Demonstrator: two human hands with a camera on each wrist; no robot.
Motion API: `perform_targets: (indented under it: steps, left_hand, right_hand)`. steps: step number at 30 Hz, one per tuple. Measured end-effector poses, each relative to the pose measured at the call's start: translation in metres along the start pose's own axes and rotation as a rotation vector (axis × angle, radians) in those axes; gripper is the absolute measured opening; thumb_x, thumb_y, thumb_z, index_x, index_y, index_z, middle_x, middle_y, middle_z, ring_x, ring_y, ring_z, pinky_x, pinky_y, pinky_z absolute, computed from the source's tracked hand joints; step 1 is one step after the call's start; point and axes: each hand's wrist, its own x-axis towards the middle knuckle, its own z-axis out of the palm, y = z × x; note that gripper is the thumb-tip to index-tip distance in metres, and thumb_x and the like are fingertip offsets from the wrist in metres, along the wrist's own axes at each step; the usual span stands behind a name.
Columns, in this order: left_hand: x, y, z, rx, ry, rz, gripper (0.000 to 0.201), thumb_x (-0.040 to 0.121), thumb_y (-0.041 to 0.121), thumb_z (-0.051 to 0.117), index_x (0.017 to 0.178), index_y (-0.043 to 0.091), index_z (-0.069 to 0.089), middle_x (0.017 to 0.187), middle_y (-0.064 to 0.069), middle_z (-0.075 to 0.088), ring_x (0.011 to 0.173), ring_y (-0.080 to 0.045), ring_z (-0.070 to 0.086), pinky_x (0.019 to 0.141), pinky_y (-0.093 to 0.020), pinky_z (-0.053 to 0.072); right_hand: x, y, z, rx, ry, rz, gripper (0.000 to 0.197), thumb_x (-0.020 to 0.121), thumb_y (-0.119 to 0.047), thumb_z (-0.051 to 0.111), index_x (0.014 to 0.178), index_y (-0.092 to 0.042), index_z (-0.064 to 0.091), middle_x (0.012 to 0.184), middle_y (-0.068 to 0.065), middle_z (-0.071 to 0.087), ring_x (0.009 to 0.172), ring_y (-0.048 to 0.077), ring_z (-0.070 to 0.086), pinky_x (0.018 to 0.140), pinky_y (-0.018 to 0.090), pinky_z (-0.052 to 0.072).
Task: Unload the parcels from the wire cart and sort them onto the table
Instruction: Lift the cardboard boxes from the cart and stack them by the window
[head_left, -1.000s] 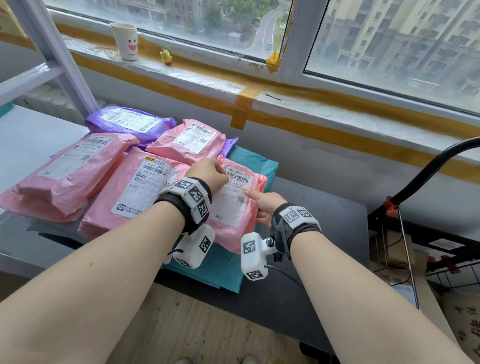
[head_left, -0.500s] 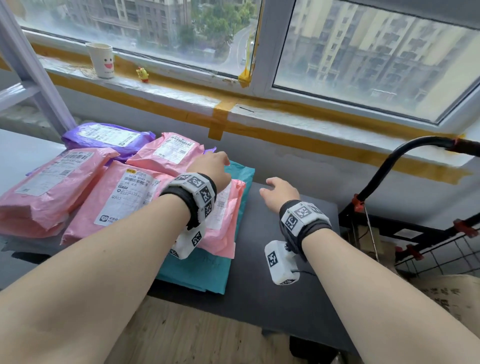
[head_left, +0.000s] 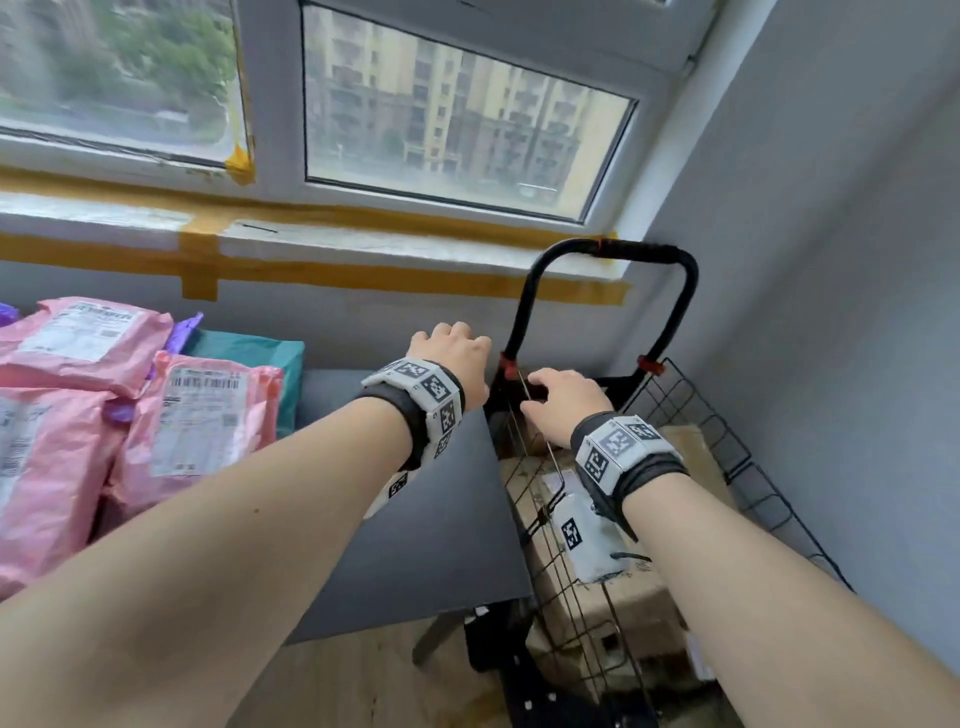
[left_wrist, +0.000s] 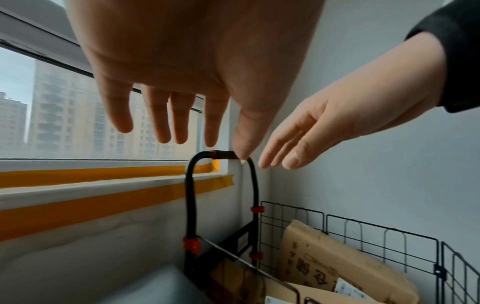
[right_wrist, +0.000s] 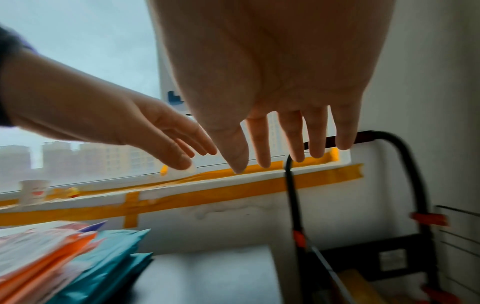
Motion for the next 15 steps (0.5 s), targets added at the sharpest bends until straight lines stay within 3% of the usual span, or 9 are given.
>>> perform_targets:
  steps: [7,15]
  left_hand:
    - [0.034,0.099,0.037,0.032,-0.019,0.117,0.046,0.088,0.027,0.052,0.133,0.024,0.045,0.135,-0.005,0.043,0.127,-0.027,0.039,0.102,-0.041,0.034]
    - [0.113,0.232,0.123,0.105,-0.145,0.079,0.046,0.087,0.028,0.052,0.132,0.023,0.046,0.134,-0.005,0.044,0.126,-0.026,0.039,0.101,-0.041,0.034]
  right_hand:
    - [0.004,0.132,0.002,0.018,-0.011,0.136,0.041,0.088,-0.032,0.055,0.128,-0.026,0.054,0.133,0.006,0.054,0.123,0.027,0.049,0.101,0.032,0.040]
    - [0.055,0.300,0.030,0.024,-0.107,0.133,0.040,0.089,-0.029,0.052,0.129,-0.027,0.054,0.132,0.003,0.055,0.122,0.026,0.048,0.100,0.030,0.038]
